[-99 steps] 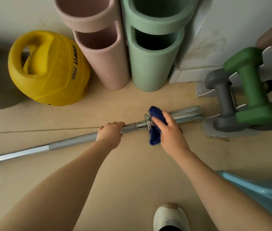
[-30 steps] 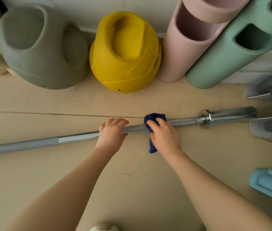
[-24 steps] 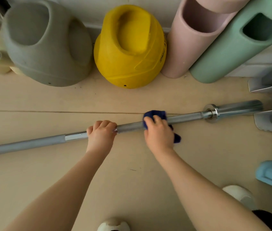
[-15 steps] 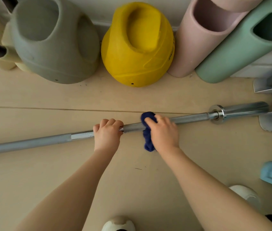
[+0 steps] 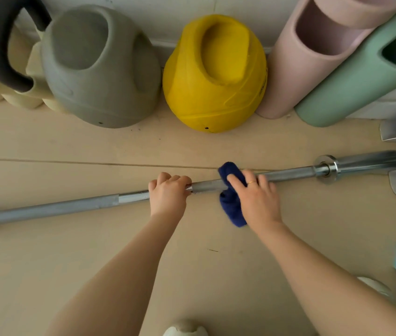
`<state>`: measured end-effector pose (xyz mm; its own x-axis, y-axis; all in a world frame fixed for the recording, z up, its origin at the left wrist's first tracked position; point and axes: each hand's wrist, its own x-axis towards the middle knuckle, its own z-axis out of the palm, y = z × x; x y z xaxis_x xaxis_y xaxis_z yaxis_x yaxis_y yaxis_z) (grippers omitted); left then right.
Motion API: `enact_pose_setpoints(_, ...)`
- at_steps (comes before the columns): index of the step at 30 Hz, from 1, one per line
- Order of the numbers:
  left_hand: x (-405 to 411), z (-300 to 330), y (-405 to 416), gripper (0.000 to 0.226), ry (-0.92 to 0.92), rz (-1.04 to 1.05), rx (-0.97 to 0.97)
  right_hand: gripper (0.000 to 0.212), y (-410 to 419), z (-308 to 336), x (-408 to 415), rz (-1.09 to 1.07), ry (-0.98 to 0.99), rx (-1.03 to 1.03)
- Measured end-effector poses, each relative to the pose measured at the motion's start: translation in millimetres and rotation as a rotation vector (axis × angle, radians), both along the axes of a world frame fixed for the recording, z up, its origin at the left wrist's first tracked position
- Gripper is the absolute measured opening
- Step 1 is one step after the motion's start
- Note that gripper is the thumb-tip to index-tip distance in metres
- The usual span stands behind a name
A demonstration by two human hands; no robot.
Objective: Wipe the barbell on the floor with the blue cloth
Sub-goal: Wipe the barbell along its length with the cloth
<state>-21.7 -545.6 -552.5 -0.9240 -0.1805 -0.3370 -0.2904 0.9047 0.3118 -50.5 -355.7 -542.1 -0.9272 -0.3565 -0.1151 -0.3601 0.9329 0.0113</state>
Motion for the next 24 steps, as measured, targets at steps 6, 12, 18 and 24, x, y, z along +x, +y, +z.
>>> enact_pose_setpoints(6,-10,2,1,0.028,-0.059,0.04,0.018,0.045,-12,3,-3,-0.285,-0.155,-0.089)
enact_pose_setpoints(12,-15,3,0,0.03,-0.084,0.039,-0.005,0.055,-29,-3,-3,0.022,-0.162,-0.161)
enact_pose_setpoints(18,-16,0,-2,0.023,-0.106,-0.111,-0.123,0.057,-27,-1,-4,-0.36,-0.231,-0.163)
enact_pose_setpoints(24,-9,0,9,0.02,-0.023,-0.038,-0.118,0.061,-66,-3,19,0.016,-0.277,-0.35)
